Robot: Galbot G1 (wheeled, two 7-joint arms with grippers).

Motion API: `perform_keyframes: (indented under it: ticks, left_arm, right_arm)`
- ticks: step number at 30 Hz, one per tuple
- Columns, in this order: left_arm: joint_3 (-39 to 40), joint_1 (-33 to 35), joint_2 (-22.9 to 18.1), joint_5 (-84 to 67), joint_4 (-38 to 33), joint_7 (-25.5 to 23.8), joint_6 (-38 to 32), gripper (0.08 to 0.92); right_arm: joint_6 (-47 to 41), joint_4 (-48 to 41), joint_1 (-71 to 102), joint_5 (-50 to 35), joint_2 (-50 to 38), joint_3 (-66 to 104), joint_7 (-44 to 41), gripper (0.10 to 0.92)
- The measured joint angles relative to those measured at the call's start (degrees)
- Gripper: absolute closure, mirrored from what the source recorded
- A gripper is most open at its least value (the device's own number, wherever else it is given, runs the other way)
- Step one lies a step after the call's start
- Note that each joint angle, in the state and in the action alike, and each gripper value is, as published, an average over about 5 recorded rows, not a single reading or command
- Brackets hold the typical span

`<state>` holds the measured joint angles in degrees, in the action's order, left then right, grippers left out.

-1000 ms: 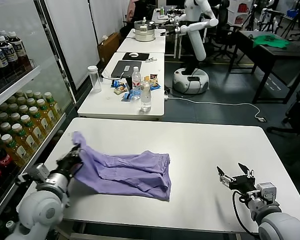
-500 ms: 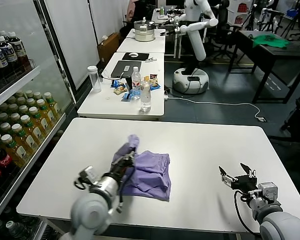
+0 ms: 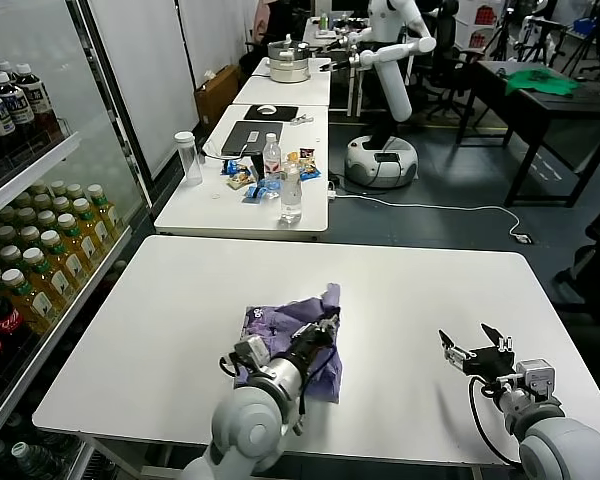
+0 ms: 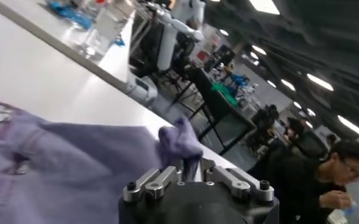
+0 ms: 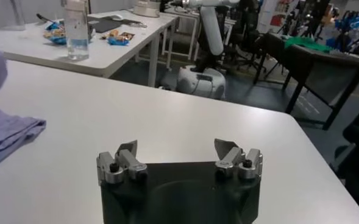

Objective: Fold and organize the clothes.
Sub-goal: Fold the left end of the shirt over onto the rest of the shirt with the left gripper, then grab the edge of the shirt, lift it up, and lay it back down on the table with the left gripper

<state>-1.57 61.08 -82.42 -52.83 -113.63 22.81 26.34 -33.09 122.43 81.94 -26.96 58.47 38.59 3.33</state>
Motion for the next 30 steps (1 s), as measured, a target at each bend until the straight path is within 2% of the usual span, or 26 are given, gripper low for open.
perform_keyframes:
  ticks: [10, 14, 17, 24, 30]
  left_arm:
    - [-1.6, 2.3, 2.6, 6.5, -2.4, -1.8, -0.7, 0.375]
    - [-3.6, 3.5, 4.5, 12.6, -1.7, -1.5, -1.9, 0.256]
    - [-4.8, 4.2, 5.9, 18.3, -0.3, -0.9, -2.5, 0.197]
    - [-5.8, 5.2, 7.2, 29.7, 4.1, 0.6, -2.1, 0.177]
    - [-6.1, 5.2, 7.2, 33.3, 6.8, 1.4, -0.3, 0.177]
  right_arm:
    - [0.1, -0.6, -0.8, 0.1, 0.3, -0.7, -0.1, 0.203]
    - [0.1, -0.8, -1.0, 0.2, 0.4, -1.0, -0.1, 0.203]
    - [0.1, -0.8, -1.1, 0.3, 0.5, -1.2, -0.1, 0.203]
    - [0.1, -0.3, -0.8, 0.3, 0.5, -1.0, -0.1, 0.203]
    - [0.1, 0.3, -0.3, 0.3, 0.5, -0.6, -0.1, 0.203]
